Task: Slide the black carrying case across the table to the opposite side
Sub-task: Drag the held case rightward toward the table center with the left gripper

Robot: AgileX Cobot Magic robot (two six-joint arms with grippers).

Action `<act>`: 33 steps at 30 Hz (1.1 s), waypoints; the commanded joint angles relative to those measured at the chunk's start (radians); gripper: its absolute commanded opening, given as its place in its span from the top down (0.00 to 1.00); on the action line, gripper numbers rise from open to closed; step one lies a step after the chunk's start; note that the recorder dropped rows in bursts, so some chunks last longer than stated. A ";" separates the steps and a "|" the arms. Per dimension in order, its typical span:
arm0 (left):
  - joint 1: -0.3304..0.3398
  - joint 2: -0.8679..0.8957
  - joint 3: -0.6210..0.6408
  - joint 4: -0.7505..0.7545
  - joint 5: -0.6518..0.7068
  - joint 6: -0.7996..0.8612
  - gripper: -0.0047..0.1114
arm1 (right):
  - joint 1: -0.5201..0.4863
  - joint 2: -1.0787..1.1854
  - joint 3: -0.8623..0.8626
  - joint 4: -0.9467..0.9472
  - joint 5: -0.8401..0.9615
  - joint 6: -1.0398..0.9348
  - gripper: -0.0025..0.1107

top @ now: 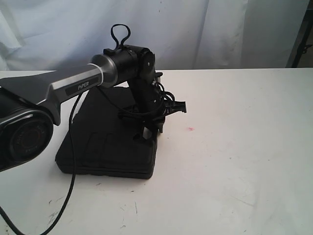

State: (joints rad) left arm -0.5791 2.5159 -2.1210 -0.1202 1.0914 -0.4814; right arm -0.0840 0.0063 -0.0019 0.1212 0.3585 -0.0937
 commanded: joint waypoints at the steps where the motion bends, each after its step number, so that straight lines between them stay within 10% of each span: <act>1: -0.013 -0.003 -0.014 0.007 0.020 -0.015 0.96 | -0.008 -0.006 0.002 0.001 -0.013 -0.004 0.98; 27: -0.018 -0.002 -0.014 -0.109 -0.086 -0.041 0.96 | -0.008 -0.006 0.002 0.001 -0.013 -0.004 0.98; 33: -0.018 -0.002 -0.014 -0.083 -0.070 -0.034 0.76 | -0.008 -0.006 0.002 0.001 -0.013 -0.004 0.98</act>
State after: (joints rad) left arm -0.5901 2.5230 -2.1225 -0.1952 1.0422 -0.5066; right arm -0.0840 0.0063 -0.0019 0.1212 0.3585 -0.0937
